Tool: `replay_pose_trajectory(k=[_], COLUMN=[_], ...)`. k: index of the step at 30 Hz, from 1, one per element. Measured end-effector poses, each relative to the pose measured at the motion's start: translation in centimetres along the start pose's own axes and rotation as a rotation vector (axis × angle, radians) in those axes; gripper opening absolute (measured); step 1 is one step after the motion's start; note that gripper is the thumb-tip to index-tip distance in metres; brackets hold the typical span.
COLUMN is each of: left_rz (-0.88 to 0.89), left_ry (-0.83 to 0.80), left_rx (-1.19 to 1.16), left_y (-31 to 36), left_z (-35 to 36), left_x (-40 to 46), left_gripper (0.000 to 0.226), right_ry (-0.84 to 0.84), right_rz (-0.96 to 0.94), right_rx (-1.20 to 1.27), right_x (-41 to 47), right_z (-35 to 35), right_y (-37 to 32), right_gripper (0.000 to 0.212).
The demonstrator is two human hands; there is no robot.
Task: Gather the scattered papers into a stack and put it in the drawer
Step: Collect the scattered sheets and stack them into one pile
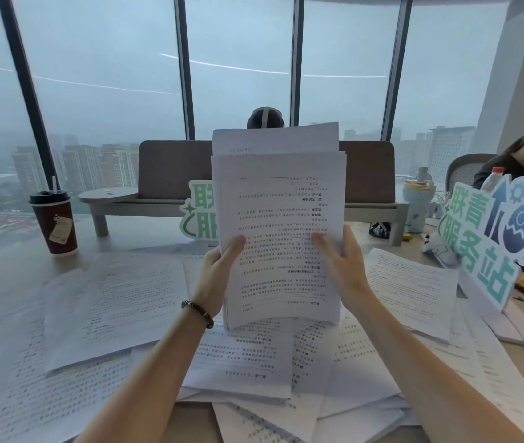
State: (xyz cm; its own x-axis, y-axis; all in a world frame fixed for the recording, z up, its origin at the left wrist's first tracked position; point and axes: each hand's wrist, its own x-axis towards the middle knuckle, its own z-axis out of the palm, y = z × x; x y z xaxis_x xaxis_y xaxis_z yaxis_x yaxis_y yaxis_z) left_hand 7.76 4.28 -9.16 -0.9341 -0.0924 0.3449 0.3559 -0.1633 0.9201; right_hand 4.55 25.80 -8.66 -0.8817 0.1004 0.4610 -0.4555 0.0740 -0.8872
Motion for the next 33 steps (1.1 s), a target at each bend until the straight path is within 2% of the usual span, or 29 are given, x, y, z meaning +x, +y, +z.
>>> replay_pose_trajectory(k=[4, 8, 18, 21, 24, 29, 33], left_rz=[-0.009, -0.020, -0.059, -0.057, -0.039, -0.037, -0.049], left_ry=[-0.021, 0.005, 0.058, 0.060, 0.062, 0.051, 0.043], left_rx=[-0.044, 0.013, 0.004, 0.009, 0.017, 0.023, 0.015], left_y=[0.2, 0.1, -0.1, -0.2, -0.3, -0.2, -0.2], left_z=[-0.3, -0.2, 0.0, -0.1, -0.1, -0.1, -0.2], left_x=[0.0, -0.1, 0.0, 0.0, 0.1, 0.0, 0.0], left_gripper=[0.027, 0.020, 0.014, 0.013, 0.014, 0.014, 0.016], right_ry=[0.023, 0.023, 0.038, 0.037, 0.020, 0.087, 0.078], right_rz=[-0.008, -0.041, -0.411, -0.510, -0.575, -0.567, -0.584], right_rx=[-0.047, -0.011, -0.081, -0.216, -0.297, -0.271, -0.221], right_x=[-0.4, -0.4, 3.0, 4.0, 4.9, 5.0, 4.6], right_z=[0.2, 0.0, -0.4, -0.5, -0.7, -0.8, -0.9], right_y=[0.8, -0.1, -7.0, -8.3, -7.7, -7.3, -7.4], right_gripper=[0.030, 0.031, 0.070, 0.068, 0.055, 0.035, 0.035])
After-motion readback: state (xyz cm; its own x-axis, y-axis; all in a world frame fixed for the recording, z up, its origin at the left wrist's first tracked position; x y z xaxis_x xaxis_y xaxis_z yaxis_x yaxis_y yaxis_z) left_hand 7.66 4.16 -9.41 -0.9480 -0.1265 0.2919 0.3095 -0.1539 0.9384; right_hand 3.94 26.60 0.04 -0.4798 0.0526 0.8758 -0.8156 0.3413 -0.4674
